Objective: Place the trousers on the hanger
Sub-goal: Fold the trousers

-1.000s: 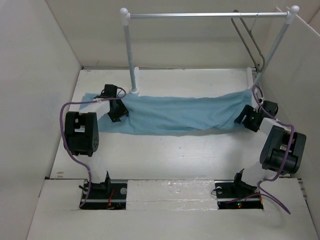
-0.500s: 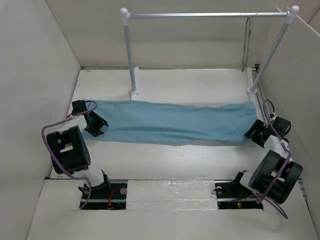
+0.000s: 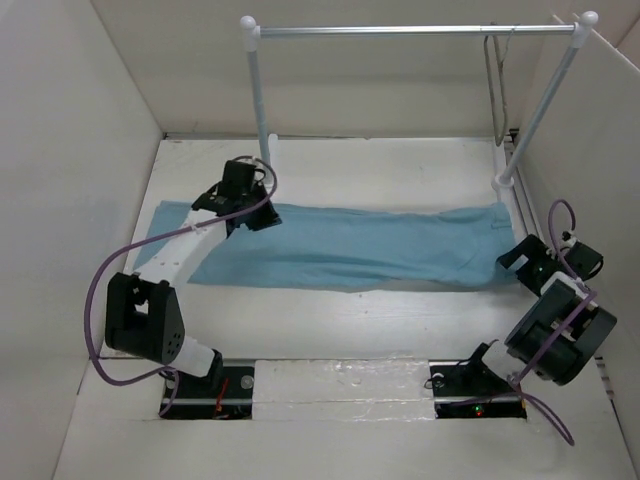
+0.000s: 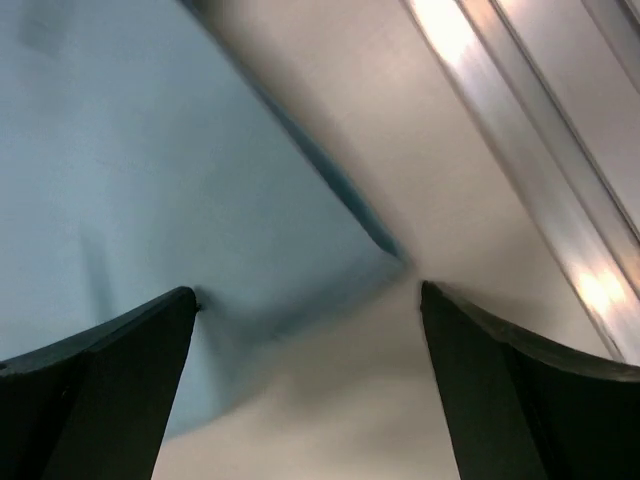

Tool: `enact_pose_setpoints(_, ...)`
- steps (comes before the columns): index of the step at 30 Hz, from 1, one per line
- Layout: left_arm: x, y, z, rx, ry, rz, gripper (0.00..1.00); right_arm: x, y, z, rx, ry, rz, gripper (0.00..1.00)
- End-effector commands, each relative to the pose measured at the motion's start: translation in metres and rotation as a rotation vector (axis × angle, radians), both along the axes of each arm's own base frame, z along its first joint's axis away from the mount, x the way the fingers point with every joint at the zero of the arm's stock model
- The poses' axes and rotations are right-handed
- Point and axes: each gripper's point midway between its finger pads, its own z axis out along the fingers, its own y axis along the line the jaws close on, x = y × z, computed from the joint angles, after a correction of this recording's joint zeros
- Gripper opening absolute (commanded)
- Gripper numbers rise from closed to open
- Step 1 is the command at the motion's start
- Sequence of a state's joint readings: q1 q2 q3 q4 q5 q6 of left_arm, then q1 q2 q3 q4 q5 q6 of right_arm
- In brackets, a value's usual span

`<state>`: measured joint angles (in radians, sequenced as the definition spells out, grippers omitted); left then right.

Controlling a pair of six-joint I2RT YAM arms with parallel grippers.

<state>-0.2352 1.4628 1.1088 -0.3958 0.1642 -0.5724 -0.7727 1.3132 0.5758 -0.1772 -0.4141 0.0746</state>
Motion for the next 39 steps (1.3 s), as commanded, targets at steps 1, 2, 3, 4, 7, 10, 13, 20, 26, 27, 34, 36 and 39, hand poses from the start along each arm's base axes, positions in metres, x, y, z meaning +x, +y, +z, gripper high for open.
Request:
enact_pose_setpoints(1,0.001,-0.041,0.022,-0.018,-0.067,-0.105,0.0,0.032,0.019,-0.012,0.149,-0.142,0.01,1.0)
enact_pose_setpoints(2,0.001,-0.05,0.016,-0.021,-0.053,-0.126,0.0,0.043,0.022,-0.009,0.178,-0.18,0.006,1.0)
enact_pose_setpoints(3,-0.004,-0.063,0.013,-0.021,-0.05,-0.163,0.0,0.051,0.028,-0.009,0.201,-0.19,0.017,0.99)
enact_pose_setpoints(4,-0.004,-0.068,0.013,-0.014,-0.053,-0.174,0.0,0.057,0.044,-0.017,0.235,-0.17,0.049,0.97)
enact_pose_setpoints(7,-0.006,-0.074,0.008,0.027,-0.064,-0.183,0.0,0.066,0.054,-0.012,0.254,-0.206,0.011,0.57)
enact_pose_setpoints(10,-0.011,-0.071,0.005,0.049,-0.071,-0.181,0.0,0.071,0.053,0.008,0.201,-0.254,0.005,0.0)
enact_pose_setpoints(13,-0.015,-0.064,-0.003,0.073,-0.073,-0.171,0.0,0.07,0.057,0.061,0.042,-0.299,0.051,0.0)
enact_pose_setpoints(20,-0.037,-0.076,-0.049,0.065,0.013,-0.236,0.0,0.044,0.064,0.221,-0.326,-0.454,0.104,0.0)
enact_pose_setpoints(26,-0.058,-0.152,-0.043,0.021,-0.02,-0.395,0.0,0.007,0.094,0.27,-0.423,-0.47,0.245,0.0)
enact_pose_setpoints(27,-0.073,-0.174,-0.042,0.015,-0.028,-0.458,0.0,0.002,0.099,0.272,-0.429,-0.466,0.262,0.0)
enact_pose_setpoints(34,-0.099,-0.242,-0.08,0.012,0.019,-0.574,0.0,-0.043,0.128,0.334,-0.51,-0.562,0.34,0.0)
enact_pose_setpoints(36,-0.11,-0.257,-0.097,-0.003,0.058,-0.622,0.0,-0.046,0.132,0.344,-0.537,-0.566,0.386,0.0)
enact_pose_setpoints(39,-0.15,-0.286,-0.119,0.02,0.109,-0.733,0.0,-0.049,0.14,0.364,-0.544,-0.609,0.422,0.0)
